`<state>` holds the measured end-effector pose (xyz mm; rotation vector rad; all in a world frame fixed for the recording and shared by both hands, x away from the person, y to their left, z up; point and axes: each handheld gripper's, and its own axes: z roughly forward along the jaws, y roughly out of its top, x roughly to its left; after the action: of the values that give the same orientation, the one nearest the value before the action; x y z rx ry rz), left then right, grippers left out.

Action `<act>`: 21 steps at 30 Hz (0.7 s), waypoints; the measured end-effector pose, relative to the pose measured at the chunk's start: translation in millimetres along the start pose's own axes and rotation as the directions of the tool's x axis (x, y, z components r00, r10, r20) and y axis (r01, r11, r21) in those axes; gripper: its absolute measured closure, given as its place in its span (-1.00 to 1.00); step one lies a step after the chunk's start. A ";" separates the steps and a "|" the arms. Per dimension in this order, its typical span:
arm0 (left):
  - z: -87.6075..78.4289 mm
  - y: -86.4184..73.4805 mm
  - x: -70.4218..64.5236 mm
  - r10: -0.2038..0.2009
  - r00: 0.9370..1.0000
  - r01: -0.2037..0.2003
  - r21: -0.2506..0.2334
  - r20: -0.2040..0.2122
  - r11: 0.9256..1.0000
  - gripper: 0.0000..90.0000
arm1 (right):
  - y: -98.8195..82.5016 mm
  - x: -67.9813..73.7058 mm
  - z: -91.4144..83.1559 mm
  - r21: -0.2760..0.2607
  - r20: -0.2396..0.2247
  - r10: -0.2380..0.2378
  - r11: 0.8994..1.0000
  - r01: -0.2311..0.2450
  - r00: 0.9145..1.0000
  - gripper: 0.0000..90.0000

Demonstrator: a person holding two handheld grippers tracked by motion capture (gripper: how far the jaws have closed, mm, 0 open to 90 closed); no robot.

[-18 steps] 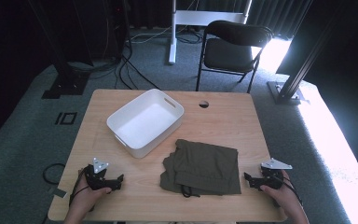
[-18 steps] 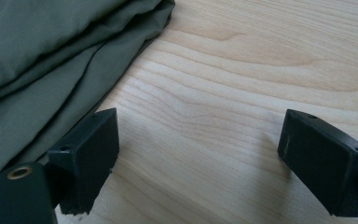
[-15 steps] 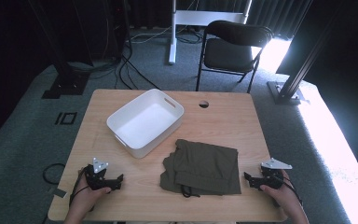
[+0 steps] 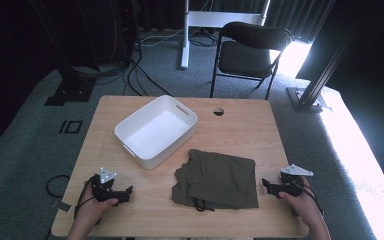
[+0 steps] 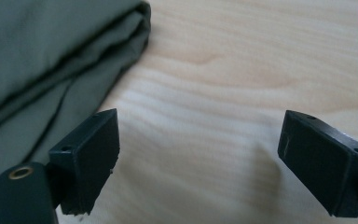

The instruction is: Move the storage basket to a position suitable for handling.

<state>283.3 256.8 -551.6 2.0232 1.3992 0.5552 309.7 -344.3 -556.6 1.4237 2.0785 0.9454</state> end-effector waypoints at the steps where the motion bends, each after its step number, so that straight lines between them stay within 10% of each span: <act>1: 0.4 0.4 -0.5 0.006 1.000 -0.006 0.006 0.002 1.000 -0.97 | 2.1 0.4 0.6 -0.003 0.001 0.003 1.000 -0.003 1.000 -0.72; 21: 1.9 21.3 -9.6 0.014 1.000 -0.014 -0.019 0.001 1.000 -0.97 | 65.7 17.7 16.5 -0.101 -0.051 -0.020 0.995 0.015 0.998 -0.71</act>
<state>295.6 241.9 -538.3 2.0188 1.3751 0.5709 355.6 -307.9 -518.2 1.3409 2.0463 1.0754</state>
